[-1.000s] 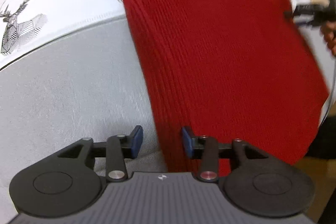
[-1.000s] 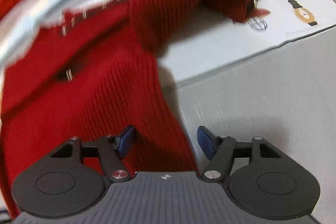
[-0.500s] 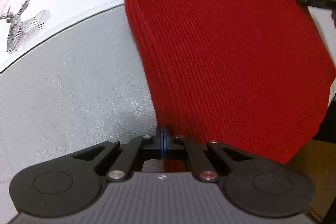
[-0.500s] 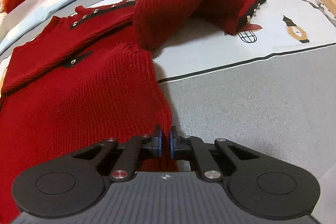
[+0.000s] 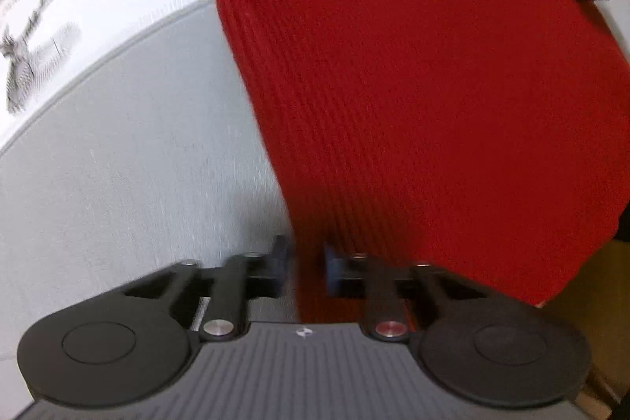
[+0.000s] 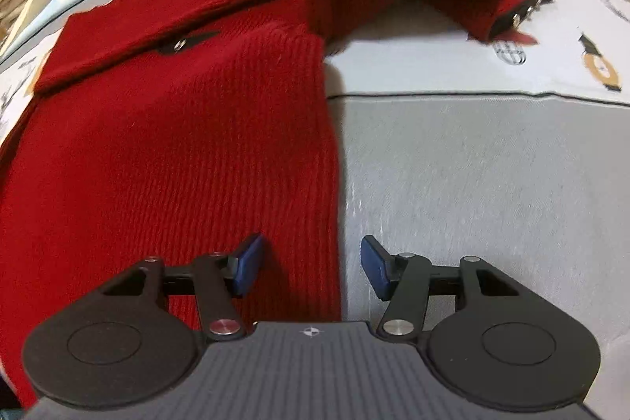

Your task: Fold small clothes

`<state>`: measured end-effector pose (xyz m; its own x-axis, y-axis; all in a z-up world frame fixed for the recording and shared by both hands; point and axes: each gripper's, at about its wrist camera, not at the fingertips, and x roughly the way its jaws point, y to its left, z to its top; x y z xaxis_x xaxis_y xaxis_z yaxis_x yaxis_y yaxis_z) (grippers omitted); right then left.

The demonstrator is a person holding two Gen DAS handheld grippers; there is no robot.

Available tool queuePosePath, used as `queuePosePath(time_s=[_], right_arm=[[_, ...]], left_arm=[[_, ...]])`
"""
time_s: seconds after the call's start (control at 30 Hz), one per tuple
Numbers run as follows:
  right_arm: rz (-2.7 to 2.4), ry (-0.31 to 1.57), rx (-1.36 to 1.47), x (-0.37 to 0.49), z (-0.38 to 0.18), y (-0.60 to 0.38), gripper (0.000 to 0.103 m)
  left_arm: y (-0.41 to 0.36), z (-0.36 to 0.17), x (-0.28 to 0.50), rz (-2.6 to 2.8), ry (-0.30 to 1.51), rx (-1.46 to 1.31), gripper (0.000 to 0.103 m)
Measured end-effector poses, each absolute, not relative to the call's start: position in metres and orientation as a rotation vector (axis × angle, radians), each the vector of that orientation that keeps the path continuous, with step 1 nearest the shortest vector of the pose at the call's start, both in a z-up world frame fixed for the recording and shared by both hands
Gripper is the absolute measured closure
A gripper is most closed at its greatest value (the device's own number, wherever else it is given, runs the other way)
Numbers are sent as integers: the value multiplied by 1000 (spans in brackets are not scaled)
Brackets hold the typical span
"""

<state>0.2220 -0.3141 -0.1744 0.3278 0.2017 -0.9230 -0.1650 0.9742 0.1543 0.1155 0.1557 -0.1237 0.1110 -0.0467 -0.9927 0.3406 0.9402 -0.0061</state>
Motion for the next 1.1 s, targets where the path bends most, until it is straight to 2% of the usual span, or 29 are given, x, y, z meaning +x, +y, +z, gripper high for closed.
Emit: queuePosePath(time_s=[0.23,0.3,0.33,0.37,0.4,0.53,0.6,0.7,0.8,0.87,0.97,1.03,1.07,1.1], right_arm=[[396,1291,-45,177,-172,-316,47],[418,1301,-66,160,-171,-316,56],[420,1303,-73,154,-170,-317,68],[420,1300,-72,147,-169,-319,85],[412,1292,-69,142,-167,-322,91],[301,1209,-84,130,-147,-338,94],[250,1175,-76,128,-142,-345,94],[258,1191,-156,122,-148,-336,92],[205,1161,-257,120,-147,-326,82],[227,1116,-201,123,-138,-326,67],[283,1152,-86,131,-143,-327,48],[329,1238,-181,131,-160,-316,43],[353,1223,-288,130,-162,-307,39],[354,1220,-331,132,-160,-301,40]], left_arm=[[179,-110,88,-347,1398,221,95],[183,-107,82,-355,1397,215,95],[184,-105,78,-363,1393,208,96],[184,-104,75,-371,1389,200,96],[181,-100,72,-378,1385,190,96],[171,-95,68,-434,1357,87,96],[168,-97,63,-424,1377,142,96],[163,-109,62,-343,1428,275,102],[168,-102,64,-275,1417,272,100],[166,-84,69,-287,1330,218,95],[152,-58,77,-294,1185,170,76],[136,-43,83,-285,1091,173,75],[125,-35,87,-280,1036,169,75],[119,-34,97,-277,999,163,75]])
